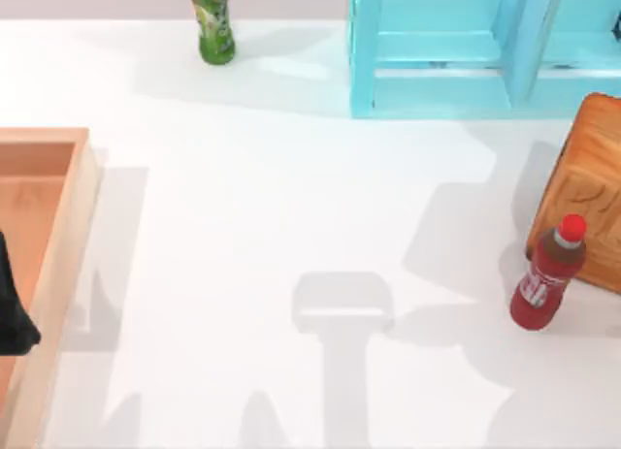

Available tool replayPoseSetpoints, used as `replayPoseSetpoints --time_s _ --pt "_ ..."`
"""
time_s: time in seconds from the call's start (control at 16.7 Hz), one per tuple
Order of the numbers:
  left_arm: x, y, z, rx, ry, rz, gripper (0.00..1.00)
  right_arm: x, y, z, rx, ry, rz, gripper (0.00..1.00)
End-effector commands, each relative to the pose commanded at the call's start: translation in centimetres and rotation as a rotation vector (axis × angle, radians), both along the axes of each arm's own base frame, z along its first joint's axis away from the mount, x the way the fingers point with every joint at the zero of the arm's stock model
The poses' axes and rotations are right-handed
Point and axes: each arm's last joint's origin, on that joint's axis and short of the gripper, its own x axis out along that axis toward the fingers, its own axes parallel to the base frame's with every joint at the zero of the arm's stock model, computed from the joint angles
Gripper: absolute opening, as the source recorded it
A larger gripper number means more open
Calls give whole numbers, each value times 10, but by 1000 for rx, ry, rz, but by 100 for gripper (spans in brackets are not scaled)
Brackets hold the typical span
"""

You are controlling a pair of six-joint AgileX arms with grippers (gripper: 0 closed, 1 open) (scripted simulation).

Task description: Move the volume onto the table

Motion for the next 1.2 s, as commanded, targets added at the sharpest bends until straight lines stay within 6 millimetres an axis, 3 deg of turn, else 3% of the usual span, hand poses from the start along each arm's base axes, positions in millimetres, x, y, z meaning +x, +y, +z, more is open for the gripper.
replayPoseSetpoints --time_s 0.18,0.36,0.48,0.9,1.08,1.2 --pt "0 0 0 0 0 0 100 -46 9 25 3 6 5 0" --pt "0 0 0 0 0 0 100 -80 6 23 31 57 -26 0" --pt "0 0 0 0 0 0 100 -89 2 23 34 65 -49 0" --pt "0 0 0 0 0 0 100 -82 9 21 25 69 -40 0" --pt "0 0 0 0 0 0 100 -61 36 27 -30 53 -22 0" --pt "0 0 0 0 0 0 100 -42 67 32 -84 37 4 0"
